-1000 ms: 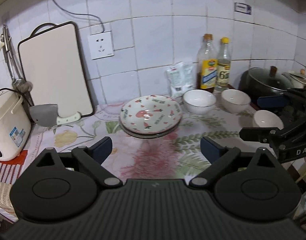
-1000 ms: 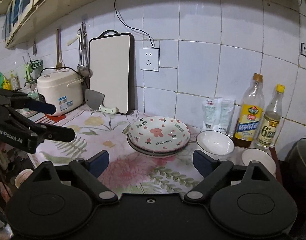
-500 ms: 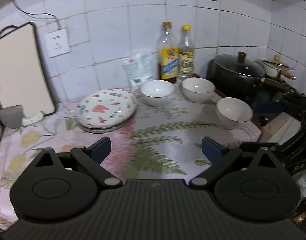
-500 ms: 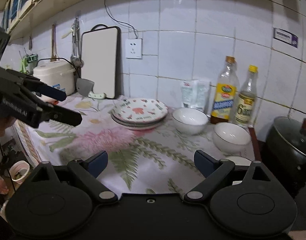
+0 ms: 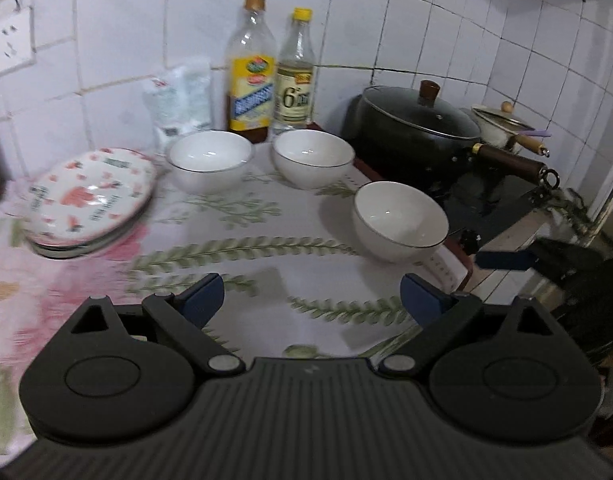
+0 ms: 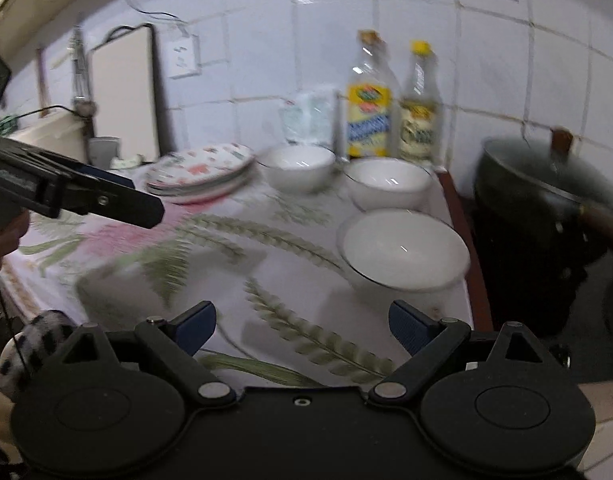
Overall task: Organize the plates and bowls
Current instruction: 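Move the left gripper to the large white bowl rim and grasp it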
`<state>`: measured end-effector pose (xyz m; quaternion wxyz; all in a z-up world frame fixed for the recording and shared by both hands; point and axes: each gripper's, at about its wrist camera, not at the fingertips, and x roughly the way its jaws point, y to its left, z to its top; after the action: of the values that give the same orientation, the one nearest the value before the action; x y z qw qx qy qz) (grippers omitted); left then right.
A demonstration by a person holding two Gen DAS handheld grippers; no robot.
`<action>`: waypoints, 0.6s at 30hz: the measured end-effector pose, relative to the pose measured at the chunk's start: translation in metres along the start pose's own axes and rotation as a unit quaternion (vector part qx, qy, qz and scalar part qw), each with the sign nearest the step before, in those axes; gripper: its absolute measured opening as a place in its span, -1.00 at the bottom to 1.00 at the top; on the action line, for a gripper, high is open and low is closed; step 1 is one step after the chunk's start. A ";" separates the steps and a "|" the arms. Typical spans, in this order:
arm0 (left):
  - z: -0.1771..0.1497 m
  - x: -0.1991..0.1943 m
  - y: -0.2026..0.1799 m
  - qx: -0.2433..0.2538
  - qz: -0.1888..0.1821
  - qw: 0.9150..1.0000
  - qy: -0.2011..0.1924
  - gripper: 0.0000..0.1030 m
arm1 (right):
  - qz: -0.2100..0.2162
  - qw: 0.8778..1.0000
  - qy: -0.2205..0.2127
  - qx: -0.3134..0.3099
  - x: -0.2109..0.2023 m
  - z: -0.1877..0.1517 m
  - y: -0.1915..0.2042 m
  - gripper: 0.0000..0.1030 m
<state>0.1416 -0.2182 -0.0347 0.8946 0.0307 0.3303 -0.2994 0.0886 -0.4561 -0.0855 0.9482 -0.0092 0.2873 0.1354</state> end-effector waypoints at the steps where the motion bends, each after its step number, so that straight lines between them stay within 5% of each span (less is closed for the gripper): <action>1: 0.000 0.007 0.000 -0.006 -0.006 1.000 -0.003 0.85 | -0.004 1.000 0.003 0.005 0.006 -0.003 -0.005 0.85; 12: 0.013 0.084 -0.012 -0.047 -0.046 0.998 -0.014 0.78 | -0.059 0.997 0.006 0.042 0.065 -0.022 -0.047 0.85; 18: 0.024 0.128 -0.021 -0.046 -0.042 0.998 0.010 0.72 | -0.050 0.999 -0.019 0.003 0.083 -0.026 -0.057 0.85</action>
<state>0.2212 -0.3072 -0.0909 0.8784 -0.0214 0.3537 -0.3206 0.1554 -0.4926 -0.1559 0.9591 -0.0181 0.2690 0.0866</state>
